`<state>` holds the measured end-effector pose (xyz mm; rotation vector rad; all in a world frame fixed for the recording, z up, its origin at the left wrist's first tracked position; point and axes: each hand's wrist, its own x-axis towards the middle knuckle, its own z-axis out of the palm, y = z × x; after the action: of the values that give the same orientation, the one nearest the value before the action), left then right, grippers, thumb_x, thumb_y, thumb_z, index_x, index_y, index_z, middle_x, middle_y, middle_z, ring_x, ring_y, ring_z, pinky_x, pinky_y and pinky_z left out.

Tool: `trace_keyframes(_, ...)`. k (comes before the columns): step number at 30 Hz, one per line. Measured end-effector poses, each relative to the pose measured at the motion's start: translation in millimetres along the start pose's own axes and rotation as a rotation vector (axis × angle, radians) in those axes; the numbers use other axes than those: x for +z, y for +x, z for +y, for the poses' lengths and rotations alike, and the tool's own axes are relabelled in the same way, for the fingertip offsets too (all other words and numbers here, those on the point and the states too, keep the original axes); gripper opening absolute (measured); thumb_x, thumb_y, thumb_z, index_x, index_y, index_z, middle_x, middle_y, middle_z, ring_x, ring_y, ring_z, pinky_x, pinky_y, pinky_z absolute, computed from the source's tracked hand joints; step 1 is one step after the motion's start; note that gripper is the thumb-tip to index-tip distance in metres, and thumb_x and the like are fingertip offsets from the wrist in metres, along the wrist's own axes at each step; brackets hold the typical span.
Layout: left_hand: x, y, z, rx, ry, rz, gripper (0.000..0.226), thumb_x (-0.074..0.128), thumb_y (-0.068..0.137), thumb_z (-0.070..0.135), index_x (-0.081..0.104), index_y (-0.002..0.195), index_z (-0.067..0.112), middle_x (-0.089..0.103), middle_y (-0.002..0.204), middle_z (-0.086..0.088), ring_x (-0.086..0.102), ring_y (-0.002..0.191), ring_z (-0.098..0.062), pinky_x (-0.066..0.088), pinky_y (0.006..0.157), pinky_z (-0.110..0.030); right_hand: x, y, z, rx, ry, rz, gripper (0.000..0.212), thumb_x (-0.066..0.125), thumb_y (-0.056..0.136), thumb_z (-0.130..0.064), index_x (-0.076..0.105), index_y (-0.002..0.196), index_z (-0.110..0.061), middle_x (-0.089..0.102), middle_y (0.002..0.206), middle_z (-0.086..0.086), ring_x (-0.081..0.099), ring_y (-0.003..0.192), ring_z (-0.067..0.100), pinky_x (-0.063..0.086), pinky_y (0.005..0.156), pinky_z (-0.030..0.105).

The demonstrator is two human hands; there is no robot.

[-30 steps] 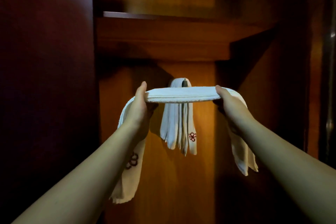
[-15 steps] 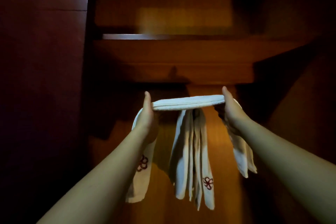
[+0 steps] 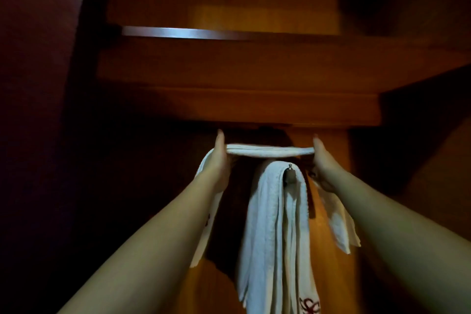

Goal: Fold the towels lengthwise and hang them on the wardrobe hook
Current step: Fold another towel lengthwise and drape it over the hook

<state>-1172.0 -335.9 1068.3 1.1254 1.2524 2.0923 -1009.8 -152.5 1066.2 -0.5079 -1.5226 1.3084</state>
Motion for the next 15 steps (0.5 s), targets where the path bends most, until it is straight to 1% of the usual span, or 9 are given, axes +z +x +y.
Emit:
trace_keyframes(2, 0.5, 14.1, -6.2, -0.008, 0.014, 0.018, 0.087, 0.026, 0.093, 0.074, 0.051, 0.139, 0.005, 0.056, 0.136, -0.011, 0.051, 0.128, -0.022, 0.033, 0.098, -0.032, 0.5, 14.2, 2.7, 0.018, -0.015, 0.025, 0.095, 0.035, 0.069, -0.091, 0.059, 0.125, -0.018, 0.068, 0.118, 0.012, 0.063, 0.112, 0.029, 0.041, 0.108, 0.047)
trace_keyframes(3, -0.5, 20.6, -9.7, -0.014, 0.021, 0.027, 0.088, 0.026, 0.093, 0.075, 0.049, 0.141, 0.006, 0.055, 0.138, -0.013, 0.05, 0.129, -0.024, 0.033, 0.1, -0.033, 1.1, 15.0, 2.0, 0.037, -0.032, 0.023, 0.096, 0.035, 0.07, -0.091, 0.057, 0.129, -0.018, 0.066, 0.122, 0.013, 0.062, 0.113, 0.03, 0.041, 0.108, 0.047)
trace_keyframes(5, -3.1, 27.9, -17.0, -0.033, 0.005, 0.036, 0.09, 0.027, 0.091, 0.077, 0.048, 0.142, 0.006, 0.054, 0.14, -0.014, 0.051, 0.13, -0.028, 0.037, 0.098, -0.035, 6.2, 9.0, 1.3, 0.045, -0.051, 0.011, 0.083, 0.03, 0.085, -0.083, 0.048, 0.138, -0.02, 0.06, 0.132, 0.013, 0.056, 0.122, 0.033, 0.038, 0.111, 0.047)
trace_keyframes(7, -9.5, 32.0, -25.9, -0.06, -0.016, 0.05, 0.09, 0.028, 0.091, 0.077, 0.049, 0.141, 0.005, 0.055, 0.136, -0.013, 0.05, 0.132, -0.028, 0.037, 0.097, -0.035, 8.3, 8.6, 7.8, 0.053, -0.067, -0.008, 0.078, 0.027, 0.091, -0.077, 0.042, 0.144, -0.022, 0.053, 0.136, 0.011, 0.049, 0.131, 0.033, 0.032, 0.115, 0.05)
trace_keyframes(8, -12.6, 32.3, -29.7, -0.075, -0.019, 0.044, 0.091, 0.028, 0.091, 0.077, 0.048, 0.142, 0.004, 0.054, 0.14, -0.015, 0.049, 0.133, -0.028, 0.037, 0.098, -0.035, 8.2, 9.0, 12.3, 0.063, -0.062, -0.031, 0.078, 0.028, 0.088, -0.08, 0.045, 0.141, -0.025, 0.054, 0.133, 0.009, 0.049, 0.13, 0.033, 0.031, 0.116, 0.052)
trace_keyframes(10, -17.9, 35.0, -37.4, -0.083, -0.01, 0.028, 0.091, 0.028, 0.092, 0.076, 0.047, 0.144, 0.005, 0.051, 0.144, -0.018, 0.049, 0.133, -0.027, 0.037, 0.1, -0.034, 4.1, 22.5, 25.3, 0.07, -0.05, -0.061, 0.078, 0.033, 0.073, -0.09, 0.052, 0.123, -0.032, 0.059, 0.134, 0.01, 0.053, 0.126, 0.035, 0.033, 0.115, 0.054)
trace_keyframes(11, -18.0, 34.1, -38.1, -0.074, 0.005, 0.017, 0.088, 0.027, 0.093, 0.075, 0.048, 0.143, 0.006, 0.052, 0.143, -0.018, 0.05, 0.132, -0.027, 0.037, 0.098, -0.035, 1.7, 30.6, 30.3, 0.066, -0.037, -0.052, 0.073, 0.034, 0.07, -0.091, 0.05, 0.117, -0.037, 0.06, 0.134, 0.012, 0.054, 0.124, 0.035, 0.034, 0.114, 0.054)
trace_keyframes(13, -15.1, 35.2, -35.9, -0.055, 0.015, 0.006, 0.085, 0.026, 0.094, 0.073, 0.05, 0.142, 0.007, 0.056, 0.138, -0.014, 0.052, 0.129, -0.026, 0.039, 0.095, -0.034, -2.0, 47.3, 36.5, 0.042, -0.034, -0.049, 0.064, 0.031, 0.075, -0.088, 0.046, 0.112, -0.038, 0.061, 0.129, 0.013, 0.058, 0.119, 0.035, 0.038, 0.112, 0.052)
trace_keyframes(15, -11.0, 37.1, -31.4, -0.034, 0.01, 0.004, 0.084, 0.026, 0.095, 0.072, 0.05, 0.141, 0.006, 0.057, 0.133, -0.012, 0.052, 0.128, -0.025, 0.039, 0.093, -0.034, 5.9, 18.0, 18.1, 0.037, -0.032, -0.012, 0.066, 0.029, 0.075, -0.089, 0.05, 0.104, -0.033, 0.065, 0.12, 0.014, 0.062, 0.109, 0.033, 0.042, 0.108, 0.048)
